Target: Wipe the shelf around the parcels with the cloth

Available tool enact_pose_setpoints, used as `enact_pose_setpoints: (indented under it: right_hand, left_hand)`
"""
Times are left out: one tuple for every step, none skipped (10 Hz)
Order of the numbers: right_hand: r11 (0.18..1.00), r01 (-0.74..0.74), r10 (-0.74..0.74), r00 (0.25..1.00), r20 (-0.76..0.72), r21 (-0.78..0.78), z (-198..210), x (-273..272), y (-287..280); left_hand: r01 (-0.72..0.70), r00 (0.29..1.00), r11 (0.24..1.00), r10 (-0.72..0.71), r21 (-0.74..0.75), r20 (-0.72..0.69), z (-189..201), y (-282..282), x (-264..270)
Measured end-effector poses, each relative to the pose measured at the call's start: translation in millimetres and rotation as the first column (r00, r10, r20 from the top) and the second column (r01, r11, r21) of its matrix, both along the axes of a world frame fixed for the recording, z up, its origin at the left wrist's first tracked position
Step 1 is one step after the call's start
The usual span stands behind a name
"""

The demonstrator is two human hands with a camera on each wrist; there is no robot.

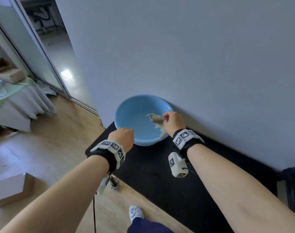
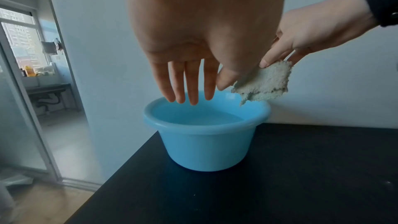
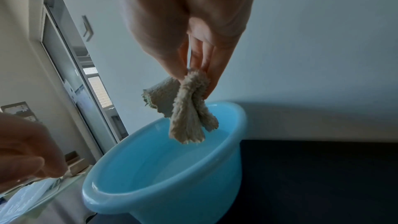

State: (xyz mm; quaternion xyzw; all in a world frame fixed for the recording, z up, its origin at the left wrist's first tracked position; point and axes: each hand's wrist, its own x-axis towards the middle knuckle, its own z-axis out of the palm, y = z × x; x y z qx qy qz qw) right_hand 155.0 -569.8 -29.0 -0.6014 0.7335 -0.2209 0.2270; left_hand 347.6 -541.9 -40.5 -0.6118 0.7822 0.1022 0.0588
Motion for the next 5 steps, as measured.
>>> enact_pose_setpoints:
  right_hand:
    - [0.994,-0.009,0.007,1.000,0.015,0.107,-16.3,13.1,-30.6]
    - [0.973,-0.011,0.005,1.000,0.025,0.229,-36.1,22.5,-53.5]
    - [0.945,-0.012,0.007,1.000,0.019,0.326,-50.9,27.8,-67.1]
    - [0.925,-0.030,0.030,1.000,0.006,0.378,-61.1,28.3,-74.7]
    - [0.921,-0.038,0.034,0.999,0.018,0.387,-65.6,28.5,-78.9]
  left_hand:
    - [-0.029,0.999,0.997,0.027,0.066,0.030,-5.6,-22.1,6.1]
    - [-0.042,0.999,0.993,0.038,0.109,0.038,-11.7,-43.4,6.5]
    - [-0.041,0.999,0.991,0.038,0.130,0.033,-14.4,-58.0,1.6]
    - [-0.016,0.999,0.986,0.010,0.163,0.036,-17.1,-69.4,-2.9]
    - [0.003,1.000,0.989,-0.004,0.147,0.005,-17.1,-76.2,-6.8]
